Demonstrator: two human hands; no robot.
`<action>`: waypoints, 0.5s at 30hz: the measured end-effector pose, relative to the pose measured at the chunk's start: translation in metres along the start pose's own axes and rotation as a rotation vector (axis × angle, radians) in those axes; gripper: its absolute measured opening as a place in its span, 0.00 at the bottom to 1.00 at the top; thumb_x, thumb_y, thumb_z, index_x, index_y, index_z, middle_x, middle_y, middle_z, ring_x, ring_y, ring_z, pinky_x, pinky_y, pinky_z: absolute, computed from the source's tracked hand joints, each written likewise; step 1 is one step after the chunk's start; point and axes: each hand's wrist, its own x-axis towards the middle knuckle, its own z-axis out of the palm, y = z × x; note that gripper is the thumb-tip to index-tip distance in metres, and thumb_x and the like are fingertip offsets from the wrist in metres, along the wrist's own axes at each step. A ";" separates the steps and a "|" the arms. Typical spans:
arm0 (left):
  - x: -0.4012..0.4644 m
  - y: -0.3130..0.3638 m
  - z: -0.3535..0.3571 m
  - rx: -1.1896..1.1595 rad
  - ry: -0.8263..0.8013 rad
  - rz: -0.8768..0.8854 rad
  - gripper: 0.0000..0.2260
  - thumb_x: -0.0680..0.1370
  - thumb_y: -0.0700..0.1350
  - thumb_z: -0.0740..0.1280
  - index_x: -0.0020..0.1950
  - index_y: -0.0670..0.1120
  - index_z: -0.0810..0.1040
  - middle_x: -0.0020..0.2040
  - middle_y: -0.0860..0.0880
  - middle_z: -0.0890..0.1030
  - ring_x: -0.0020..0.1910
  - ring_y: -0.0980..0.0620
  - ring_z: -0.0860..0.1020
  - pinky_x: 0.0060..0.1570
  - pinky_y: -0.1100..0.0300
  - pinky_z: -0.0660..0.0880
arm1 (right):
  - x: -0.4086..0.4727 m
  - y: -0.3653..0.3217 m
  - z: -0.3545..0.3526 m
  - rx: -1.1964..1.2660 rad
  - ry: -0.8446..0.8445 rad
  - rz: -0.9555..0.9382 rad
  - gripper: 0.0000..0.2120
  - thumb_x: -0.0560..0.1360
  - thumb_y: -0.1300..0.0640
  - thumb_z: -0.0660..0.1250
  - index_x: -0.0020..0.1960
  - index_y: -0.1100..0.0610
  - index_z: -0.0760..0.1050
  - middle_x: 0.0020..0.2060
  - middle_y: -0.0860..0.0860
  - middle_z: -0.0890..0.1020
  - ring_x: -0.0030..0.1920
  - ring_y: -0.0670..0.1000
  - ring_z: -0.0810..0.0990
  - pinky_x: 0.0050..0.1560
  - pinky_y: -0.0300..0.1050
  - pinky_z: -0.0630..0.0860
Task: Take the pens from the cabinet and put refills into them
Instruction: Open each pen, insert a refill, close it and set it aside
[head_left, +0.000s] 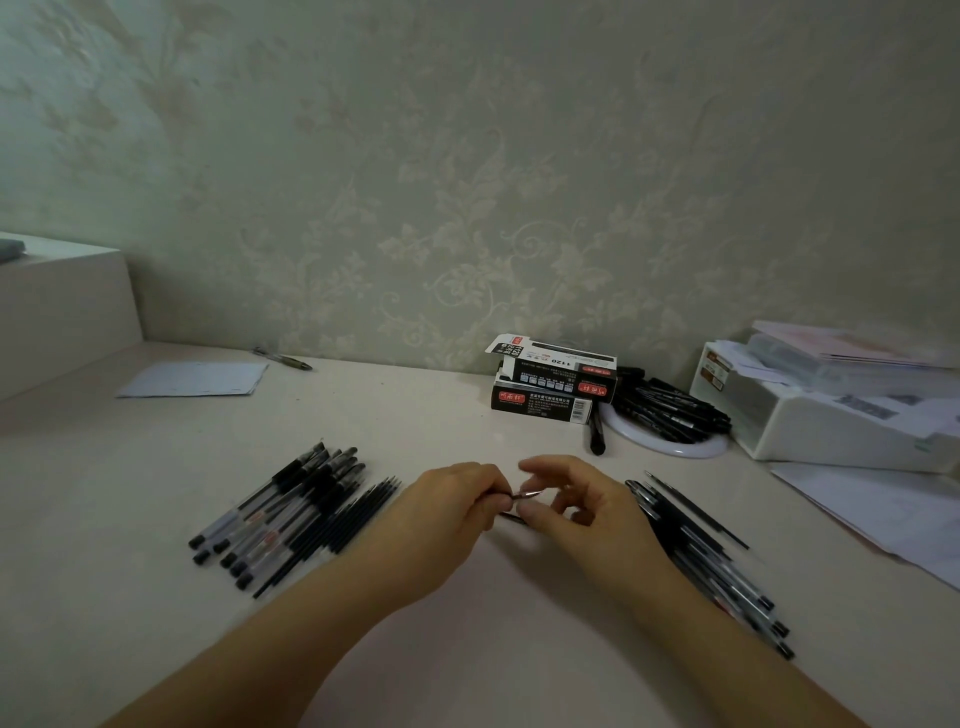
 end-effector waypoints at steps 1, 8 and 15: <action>0.000 0.000 0.000 0.000 0.001 0.004 0.07 0.82 0.47 0.60 0.50 0.50 0.78 0.40 0.56 0.76 0.39 0.59 0.73 0.39 0.68 0.67 | 0.000 0.000 0.000 0.000 0.014 0.018 0.08 0.73 0.44 0.71 0.52 0.39 0.79 0.47 0.40 0.83 0.42 0.41 0.80 0.43 0.34 0.76; -0.001 0.002 0.001 0.002 0.005 0.019 0.07 0.81 0.47 0.60 0.50 0.49 0.78 0.39 0.56 0.76 0.38 0.60 0.73 0.38 0.69 0.67 | -0.001 0.002 -0.002 0.011 -0.003 0.005 0.04 0.76 0.52 0.70 0.44 0.44 0.81 0.42 0.44 0.85 0.43 0.44 0.82 0.46 0.36 0.77; -0.002 0.004 0.000 -0.017 -0.003 0.021 0.07 0.81 0.46 0.60 0.51 0.49 0.78 0.40 0.57 0.77 0.39 0.60 0.73 0.39 0.70 0.67 | -0.002 0.000 0.001 -0.014 -0.012 0.036 0.12 0.72 0.38 0.65 0.46 0.44 0.80 0.42 0.42 0.84 0.44 0.42 0.82 0.45 0.32 0.75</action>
